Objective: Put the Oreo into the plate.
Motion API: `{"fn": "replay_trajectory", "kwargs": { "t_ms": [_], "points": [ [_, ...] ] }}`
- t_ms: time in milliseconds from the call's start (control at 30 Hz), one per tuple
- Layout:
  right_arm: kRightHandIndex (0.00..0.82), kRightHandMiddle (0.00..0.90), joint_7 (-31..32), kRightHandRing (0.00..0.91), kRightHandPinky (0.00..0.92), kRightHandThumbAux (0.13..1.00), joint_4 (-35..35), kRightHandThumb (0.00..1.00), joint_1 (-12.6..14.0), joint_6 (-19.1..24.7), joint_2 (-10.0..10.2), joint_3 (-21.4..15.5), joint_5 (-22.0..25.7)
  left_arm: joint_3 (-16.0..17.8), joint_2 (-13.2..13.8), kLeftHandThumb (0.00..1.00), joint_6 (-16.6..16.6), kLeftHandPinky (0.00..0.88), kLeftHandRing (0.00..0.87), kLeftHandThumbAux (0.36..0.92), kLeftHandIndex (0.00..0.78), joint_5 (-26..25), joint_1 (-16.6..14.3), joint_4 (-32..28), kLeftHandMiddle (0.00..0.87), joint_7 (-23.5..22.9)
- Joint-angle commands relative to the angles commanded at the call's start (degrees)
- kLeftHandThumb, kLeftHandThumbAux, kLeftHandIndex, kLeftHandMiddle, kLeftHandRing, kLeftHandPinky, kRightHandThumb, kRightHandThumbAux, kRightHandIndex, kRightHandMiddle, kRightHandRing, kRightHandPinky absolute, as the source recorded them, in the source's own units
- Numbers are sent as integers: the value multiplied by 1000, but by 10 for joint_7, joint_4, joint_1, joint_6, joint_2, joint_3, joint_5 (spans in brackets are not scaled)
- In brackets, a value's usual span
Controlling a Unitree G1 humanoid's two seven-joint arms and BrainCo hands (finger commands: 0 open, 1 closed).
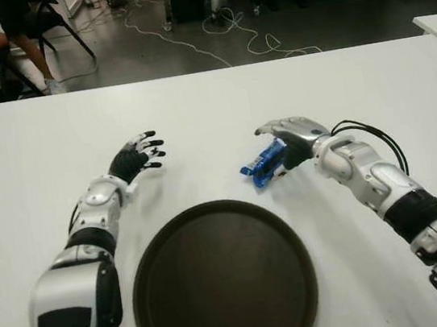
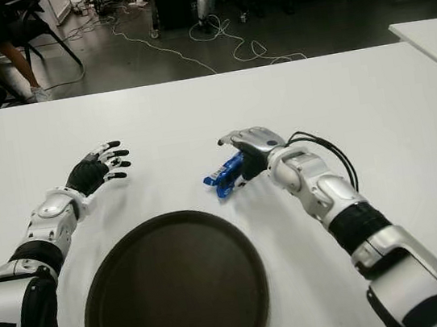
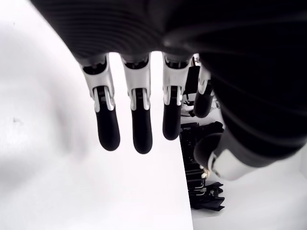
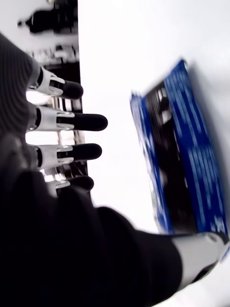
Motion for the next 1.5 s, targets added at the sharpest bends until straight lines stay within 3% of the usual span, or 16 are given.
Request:
{"fn": "replay_trajectory", "kwargs": {
  "t_ms": [300,700,1033,1233,1500],
  "points": [
    [213,225,1,218,175,777,21,0,-9,4,5,-4,4,1,1,0,2,306,255,668,141,-1,0,0,215,-1],
    [181,192,0,178,134,760,53,0,-22,-16,5,-7,8,-1,-1,0,0,311,251,654,141,1,1,0,206,5],
    [231,240,-8,232,213,796,68,0,-23,-29,6,-7,6,-4,-1,0,0,308,257,645,141,3,0,0,212,5],
    [224,234,-11,228,192,788,85,0,-27,-40,10,-6,7,-5,-1,0,-7,306,252,633,146,4,1,0,211,0],
    [216,229,-7,221,193,773,90,0,-28,-47,12,-4,5,0,-4,0,-5,321,265,674,136,-2,1,-1,215,3]
  ]
}}
